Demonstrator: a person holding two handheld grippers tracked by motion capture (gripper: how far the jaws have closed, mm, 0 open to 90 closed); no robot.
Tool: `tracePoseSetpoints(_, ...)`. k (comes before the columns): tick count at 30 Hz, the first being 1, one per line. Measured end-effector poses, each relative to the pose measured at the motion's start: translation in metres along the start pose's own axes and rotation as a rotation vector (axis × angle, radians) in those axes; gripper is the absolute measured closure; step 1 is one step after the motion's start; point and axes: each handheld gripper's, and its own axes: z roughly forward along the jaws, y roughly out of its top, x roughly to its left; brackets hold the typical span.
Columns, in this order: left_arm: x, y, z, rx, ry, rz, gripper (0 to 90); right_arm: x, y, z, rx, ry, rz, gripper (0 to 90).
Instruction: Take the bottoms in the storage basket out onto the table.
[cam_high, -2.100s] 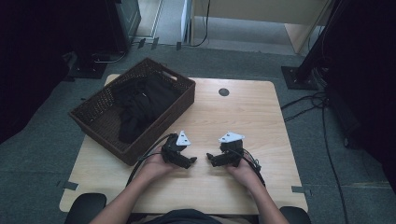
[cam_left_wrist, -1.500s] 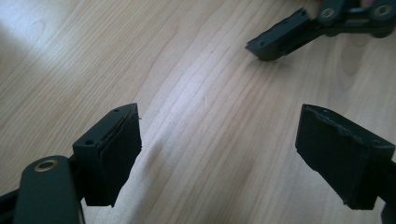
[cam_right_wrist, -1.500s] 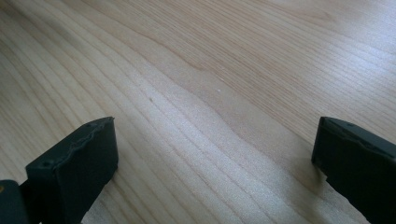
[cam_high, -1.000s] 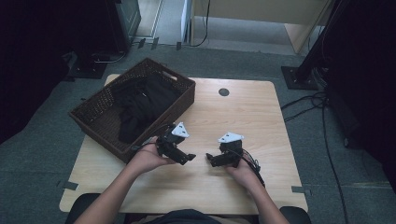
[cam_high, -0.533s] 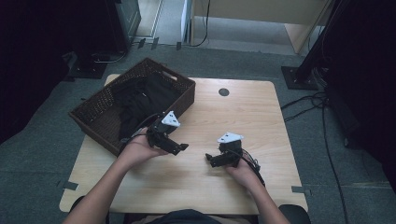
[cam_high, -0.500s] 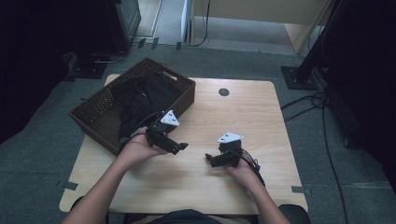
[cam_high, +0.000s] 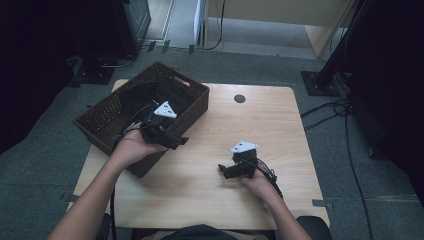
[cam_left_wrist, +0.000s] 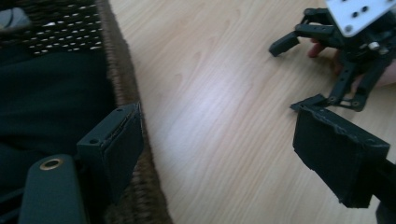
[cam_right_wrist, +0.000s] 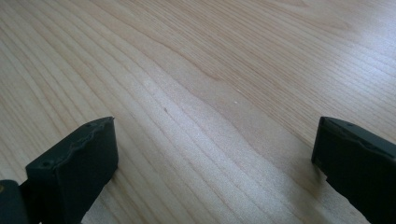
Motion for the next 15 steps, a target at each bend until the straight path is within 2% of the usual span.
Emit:
tracePoseSetpoints(4,0.01,0.0,-0.007,0.001,0.029,-0.003,16.2,0.0,0.001,0.001,-0.001,0.004,-0.006,0.2)
tracePoseSetpoints(9,0.022,0.001,-0.015,0.018,0.067,0.033,16.2,0.001,0.001,0.001,0.001,0.007,-0.003,0.2)
tracePoseSetpoints(11,0.026,0.002,-0.017,0.016,0.063,0.03,16.2,0.001,0.002,0.001,0.001,0.008,-0.004,0.1)
tracePoseSetpoints(14,0.042,0.001,-0.021,0.014,0.068,0.007,16.1,0.001,0.002,0.002,0.0,0.01,-0.01,0.1)
tracePoseSetpoints(15,0.042,0.001,-0.021,0.014,0.068,0.007,16.2,0.001,0.002,0.002,0.0,0.01,-0.01,0.1)
